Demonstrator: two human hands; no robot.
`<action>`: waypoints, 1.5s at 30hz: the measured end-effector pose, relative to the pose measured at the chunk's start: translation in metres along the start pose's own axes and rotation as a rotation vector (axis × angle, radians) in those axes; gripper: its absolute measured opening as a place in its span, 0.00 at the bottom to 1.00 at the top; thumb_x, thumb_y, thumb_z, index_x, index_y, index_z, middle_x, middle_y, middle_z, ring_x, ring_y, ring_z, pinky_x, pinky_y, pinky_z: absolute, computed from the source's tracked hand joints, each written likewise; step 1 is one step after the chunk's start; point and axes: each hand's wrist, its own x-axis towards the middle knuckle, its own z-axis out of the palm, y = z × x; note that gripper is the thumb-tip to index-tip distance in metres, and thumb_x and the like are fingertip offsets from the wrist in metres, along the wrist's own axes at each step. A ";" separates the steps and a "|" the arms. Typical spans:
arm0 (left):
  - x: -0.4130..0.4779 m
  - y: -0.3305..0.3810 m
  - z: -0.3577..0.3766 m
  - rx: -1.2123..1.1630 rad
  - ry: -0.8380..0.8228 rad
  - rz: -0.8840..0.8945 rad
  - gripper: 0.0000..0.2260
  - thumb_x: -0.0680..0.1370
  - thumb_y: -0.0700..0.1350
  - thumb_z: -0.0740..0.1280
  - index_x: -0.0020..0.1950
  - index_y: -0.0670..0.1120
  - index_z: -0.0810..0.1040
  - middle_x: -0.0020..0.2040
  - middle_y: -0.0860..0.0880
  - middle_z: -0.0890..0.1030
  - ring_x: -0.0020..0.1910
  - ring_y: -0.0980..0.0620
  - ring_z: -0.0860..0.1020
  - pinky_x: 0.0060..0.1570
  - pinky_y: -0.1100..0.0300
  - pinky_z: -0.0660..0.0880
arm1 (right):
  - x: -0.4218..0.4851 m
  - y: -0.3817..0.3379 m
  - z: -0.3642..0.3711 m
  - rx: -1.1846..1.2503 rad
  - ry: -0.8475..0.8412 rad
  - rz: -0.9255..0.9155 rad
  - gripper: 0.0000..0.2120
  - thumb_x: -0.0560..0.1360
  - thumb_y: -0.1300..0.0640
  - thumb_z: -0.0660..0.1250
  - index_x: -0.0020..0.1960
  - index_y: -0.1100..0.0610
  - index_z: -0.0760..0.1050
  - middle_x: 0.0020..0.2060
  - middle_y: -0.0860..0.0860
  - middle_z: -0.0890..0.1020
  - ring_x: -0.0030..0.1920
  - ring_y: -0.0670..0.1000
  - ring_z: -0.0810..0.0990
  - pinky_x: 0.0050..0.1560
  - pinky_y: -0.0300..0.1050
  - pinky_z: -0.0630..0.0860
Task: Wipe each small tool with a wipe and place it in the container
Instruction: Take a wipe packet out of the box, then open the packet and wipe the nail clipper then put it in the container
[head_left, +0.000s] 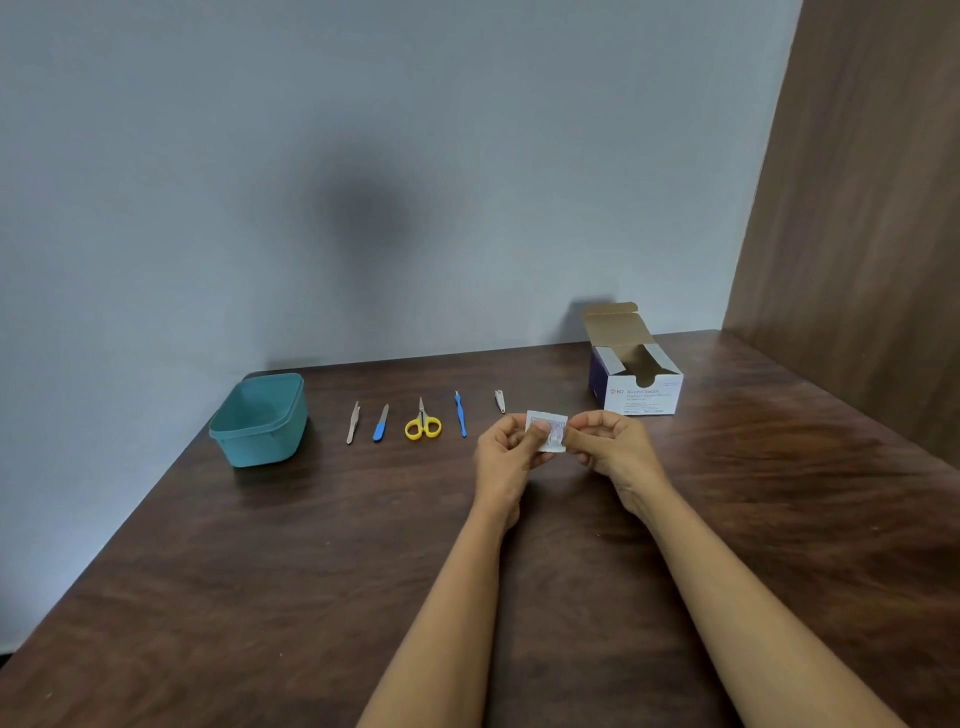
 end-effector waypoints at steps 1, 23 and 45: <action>0.000 0.000 0.001 0.017 0.004 -0.002 0.02 0.78 0.39 0.68 0.49 0.42 0.80 0.41 0.47 0.84 0.41 0.53 0.82 0.43 0.61 0.80 | 0.000 0.001 0.000 -0.001 0.002 0.002 0.05 0.69 0.66 0.74 0.42 0.60 0.80 0.33 0.54 0.83 0.32 0.48 0.78 0.33 0.37 0.74; 0.001 -0.012 0.008 0.724 0.386 0.119 0.05 0.76 0.43 0.66 0.44 0.42 0.80 0.40 0.49 0.81 0.39 0.54 0.78 0.41 0.61 0.75 | 0.004 0.009 0.002 0.002 0.334 -0.125 0.04 0.73 0.63 0.69 0.43 0.56 0.79 0.37 0.52 0.83 0.34 0.45 0.77 0.40 0.40 0.75; 0.098 0.008 -0.005 1.323 0.242 -0.133 0.18 0.81 0.49 0.61 0.64 0.37 0.70 0.64 0.40 0.73 0.60 0.41 0.76 0.54 0.50 0.74 | 0.008 0.010 0.009 -0.031 0.222 -0.128 0.04 0.74 0.62 0.69 0.48 0.57 0.78 0.42 0.50 0.83 0.40 0.44 0.79 0.39 0.33 0.72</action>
